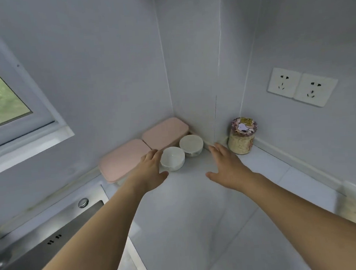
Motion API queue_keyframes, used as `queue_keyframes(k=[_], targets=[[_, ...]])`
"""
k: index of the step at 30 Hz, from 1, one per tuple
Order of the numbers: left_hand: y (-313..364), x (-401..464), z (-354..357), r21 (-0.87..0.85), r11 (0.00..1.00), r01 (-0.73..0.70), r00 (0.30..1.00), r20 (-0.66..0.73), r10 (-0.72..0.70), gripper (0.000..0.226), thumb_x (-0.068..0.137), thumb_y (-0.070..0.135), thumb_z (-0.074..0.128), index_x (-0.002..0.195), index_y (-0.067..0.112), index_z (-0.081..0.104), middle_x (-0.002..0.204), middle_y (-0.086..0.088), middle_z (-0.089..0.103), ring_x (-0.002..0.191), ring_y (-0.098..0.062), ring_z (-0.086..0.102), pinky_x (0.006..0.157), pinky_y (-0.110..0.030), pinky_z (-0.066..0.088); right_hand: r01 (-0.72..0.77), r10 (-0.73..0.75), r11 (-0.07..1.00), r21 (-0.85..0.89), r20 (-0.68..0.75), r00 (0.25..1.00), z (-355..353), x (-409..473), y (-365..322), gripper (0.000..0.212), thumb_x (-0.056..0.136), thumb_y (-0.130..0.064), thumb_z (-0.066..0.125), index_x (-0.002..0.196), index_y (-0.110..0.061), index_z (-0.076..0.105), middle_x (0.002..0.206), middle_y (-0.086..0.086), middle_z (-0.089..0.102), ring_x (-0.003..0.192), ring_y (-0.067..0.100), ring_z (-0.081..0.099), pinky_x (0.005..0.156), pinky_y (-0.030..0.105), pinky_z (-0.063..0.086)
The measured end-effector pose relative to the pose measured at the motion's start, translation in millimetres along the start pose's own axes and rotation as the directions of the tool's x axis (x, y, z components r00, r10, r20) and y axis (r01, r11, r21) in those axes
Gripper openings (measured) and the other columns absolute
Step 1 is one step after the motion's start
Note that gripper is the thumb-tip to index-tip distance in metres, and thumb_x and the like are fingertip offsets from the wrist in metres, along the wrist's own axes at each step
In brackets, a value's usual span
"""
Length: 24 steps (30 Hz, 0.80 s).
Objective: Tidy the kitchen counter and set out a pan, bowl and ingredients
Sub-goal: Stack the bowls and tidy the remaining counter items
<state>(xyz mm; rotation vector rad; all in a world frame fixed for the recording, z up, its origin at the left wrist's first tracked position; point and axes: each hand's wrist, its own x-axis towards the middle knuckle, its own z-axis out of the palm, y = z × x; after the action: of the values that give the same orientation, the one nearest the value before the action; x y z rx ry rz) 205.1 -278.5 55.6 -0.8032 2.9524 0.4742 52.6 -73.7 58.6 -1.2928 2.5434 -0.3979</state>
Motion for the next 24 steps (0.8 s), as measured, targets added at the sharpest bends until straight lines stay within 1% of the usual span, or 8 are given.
queue_keyframes(k=[5, 8, 13, 16, 18, 21, 24], targets=[[-17.7, 65.6, 11.2, -0.007, 1.0, -0.016, 0.993, 0.113, 0.017, 0.086, 0.087, 0.039, 0.065, 0.154, 0.017, 0.016, 0.158, -0.006, 0.018, 0.142, -0.031, 0.023, 0.116, -0.038, 0.024, -0.024, 0.029, 0.998, -0.058, 0.086, 0.996, 9.8, 67.6, 7.4, 0.092, 0.088, -0.045, 0.06, 0.154, -0.017, 0.003, 0.161, 0.007, -0.004, 0.148, 0.024, 0.001, 0.119, 0.036, 0.008], [-24.1, 101.9, 23.8, -0.017, 0.999, -0.027, 0.987, 0.16, 0.029, 0.093, 0.082, 0.042, 0.07, 0.154, 0.017, 0.017, 0.158, -0.007, 0.018, 0.141, -0.032, 0.024, 0.116, -0.039, 0.026, -0.036, 0.048, 0.995, -0.095, 0.131, 0.99, 19.5, 105.4, 15.6, 0.096, 0.085, -0.045, 0.064, 0.154, -0.016, 0.003, 0.161, 0.008, -0.001, 0.147, 0.025, 0.004, 0.118, 0.035, 0.01], [-30.6, 147.2, 49.5, -0.007, 1.0, -0.011, 0.973, 0.231, 0.012, 0.102, 0.074, 0.046, 0.078, 0.151, 0.02, 0.018, 0.157, -0.005, 0.017, 0.143, -0.029, 0.019, 0.114, -0.042, 0.023, -0.027, 0.07, 0.985, -0.172, 0.249, 0.966, 36.7, 163.8, 28.4, 0.102, 0.082, -0.045, 0.067, 0.154, -0.016, 0.001, 0.161, 0.01, -0.003, 0.148, 0.025, 0.005, 0.119, 0.036, 0.011], [-33.1, 164.8, 68.5, 0.02, 1.0, -0.019, 0.969, 0.246, 0.013, 0.107, 0.068, 0.051, 0.08, 0.149, 0.02, 0.018, 0.155, -0.005, 0.018, 0.142, -0.029, 0.018, 0.113, -0.047, 0.029, 0.003, 0.063, 0.976, -0.218, 0.297, 0.953, 46.4, 194.3, 33.4, 0.106, 0.08, -0.046, 0.069, 0.153, -0.015, -0.002, 0.161, 0.011, -0.003, 0.147, 0.027, 0.005, 0.119, 0.04, 0.012], [-36.7, 174.4, 81.1, 0.03, 0.999, -0.024, 0.968, 0.251, 0.015, 0.11, 0.065, 0.053, 0.08, 0.148, 0.02, 0.016, 0.155, -0.005, 0.015, 0.142, -0.03, 0.016, 0.112, -0.05, 0.031, 0.03, 0.051, 0.967, -0.252, 0.311, 0.949, 51.5, 213.6, 35.8, 0.111, 0.078, -0.047, 0.071, 0.153, -0.014, -0.003, 0.16, 0.012, -0.001, 0.147, 0.029, 0.007, 0.119, 0.042, 0.015], [-41.1, 187.0, 95.5, 0.058, 0.998, -0.027, 0.963, 0.27, 0.01, 0.114, 0.067, 0.053, 0.078, 0.151, 0.018, 0.009, 0.157, -0.004, 0.009, 0.145, -0.03, 0.009, 0.114, -0.05, 0.028, 0.05, 0.043, 0.964, -0.26, 0.342, 0.939, 57.9, 240.5, 38.1, 0.117, 0.073, -0.048, 0.075, 0.152, -0.014, -0.005, 0.159, 0.011, 0.0, 0.146, 0.03, 0.007, 0.117, 0.042, 0.018], [-41.8, 194.9, 103.3, 0.1, 0.994, -0.033, 0.963, 0.269, 0.004, 0.113, 0.07, 0.051, 0.076, 0.152, 0.018, 0.007, 0.156, -0.003, 0.011, 0.145, -0.029, 0.007, 0.113, -0.05, 0.029, 0.077, 0.044, 0.951, -0.3, 0.377, 0.925, 66.4, 266.6, 41.9, 0.126, 0.067, -0.052, 0.078, 0.152, -0.014, -0.008, 0.158, 0.01, 0.001, 0.145, 0.031, 0.008, 0.116, 0.042, 0.017]])
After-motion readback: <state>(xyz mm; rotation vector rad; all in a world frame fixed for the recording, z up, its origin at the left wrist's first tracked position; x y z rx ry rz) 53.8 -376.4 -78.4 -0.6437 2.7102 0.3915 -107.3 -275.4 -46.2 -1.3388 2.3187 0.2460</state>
